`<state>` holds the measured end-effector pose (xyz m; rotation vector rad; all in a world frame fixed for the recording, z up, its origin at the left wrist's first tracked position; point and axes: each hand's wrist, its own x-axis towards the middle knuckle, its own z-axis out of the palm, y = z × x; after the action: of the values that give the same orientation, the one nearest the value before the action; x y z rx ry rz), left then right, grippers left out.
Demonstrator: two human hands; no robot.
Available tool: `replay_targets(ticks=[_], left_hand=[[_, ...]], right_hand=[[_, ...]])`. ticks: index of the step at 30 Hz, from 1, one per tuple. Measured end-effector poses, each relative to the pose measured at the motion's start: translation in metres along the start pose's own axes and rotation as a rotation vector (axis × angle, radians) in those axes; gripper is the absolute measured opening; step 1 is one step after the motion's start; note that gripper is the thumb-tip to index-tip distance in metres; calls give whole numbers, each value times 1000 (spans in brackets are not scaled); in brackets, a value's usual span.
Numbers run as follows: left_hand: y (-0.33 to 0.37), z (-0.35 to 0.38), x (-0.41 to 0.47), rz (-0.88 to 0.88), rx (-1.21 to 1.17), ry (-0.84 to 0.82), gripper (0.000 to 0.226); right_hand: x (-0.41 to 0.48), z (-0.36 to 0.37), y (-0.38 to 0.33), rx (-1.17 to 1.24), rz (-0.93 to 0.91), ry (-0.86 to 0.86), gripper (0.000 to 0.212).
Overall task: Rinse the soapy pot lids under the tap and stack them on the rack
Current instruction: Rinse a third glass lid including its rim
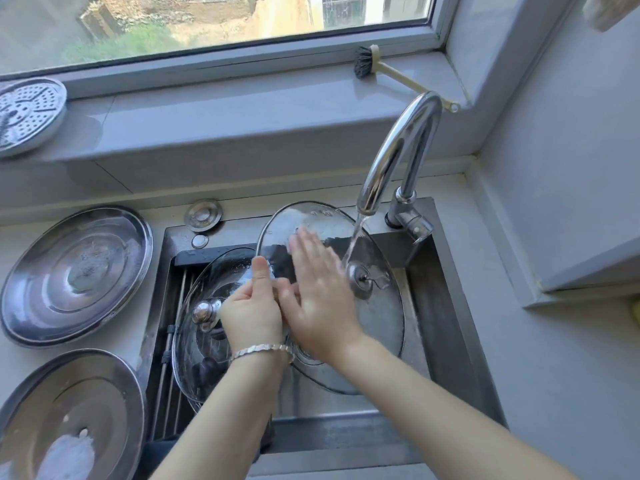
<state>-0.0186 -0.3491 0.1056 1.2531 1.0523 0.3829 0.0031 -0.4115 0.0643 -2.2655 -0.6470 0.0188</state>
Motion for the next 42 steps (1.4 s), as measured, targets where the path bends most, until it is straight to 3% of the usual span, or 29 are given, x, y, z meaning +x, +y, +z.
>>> replay_targets(ticks=[2,4,8,10,15,17,21,26,27,31,33,35,37,41,42], left_hand=[[4,-3,4,-45,-90,0,44],[6,-6,5,-62,-106,-7,44],[2,-5,-2,-56,-82,6,45],[2,-3,-4,-21,-35,46,47],[6,-12,4,-11,-33,93,44],[7,-15,5,-53,-110,66,44],[6,-14,2,-94,-176,74,44],[10,-8,-2,-58,-217,145,45],[10,-8,-3,-49,-230,152,45],[11,-6,-9,-23,-247,172,45],[11,-4,-10,-15,-244,178,45],[11,-2,-10,-23,-247,180,45],[10,-3,-10,-34,-249,176,45],[7,-5,-13,-43,-249,176,45],[7,-5,-14,-41,-248,175,45]], right_hand=[[-27,7,14,-32,-174,0,58],[-43,7,26,-30,-236,-38,58],[-7,-4,17,4,-20,-130,76],[14,-7,1,-31,-21,-134,78],[-21,-3,4,-94,-400,-129,50],[-43,-4,27,-114,-429,-150,50],[-52,-13,43,19,-11,-195,72],[-72,-2,21,-4,-37,-180,70],[-68,-4,25,31,40,-192,73],[-30,-17,46,248,632,-211,68],[-31,-16,31,203,616,-210,73],[-45,-12,6,95,426,-247,88],[-49,-10,6,59,365,-249,95],[-20,-17,39,214,758,-212,76],[-23,-17,37,225,772,-214,74]])
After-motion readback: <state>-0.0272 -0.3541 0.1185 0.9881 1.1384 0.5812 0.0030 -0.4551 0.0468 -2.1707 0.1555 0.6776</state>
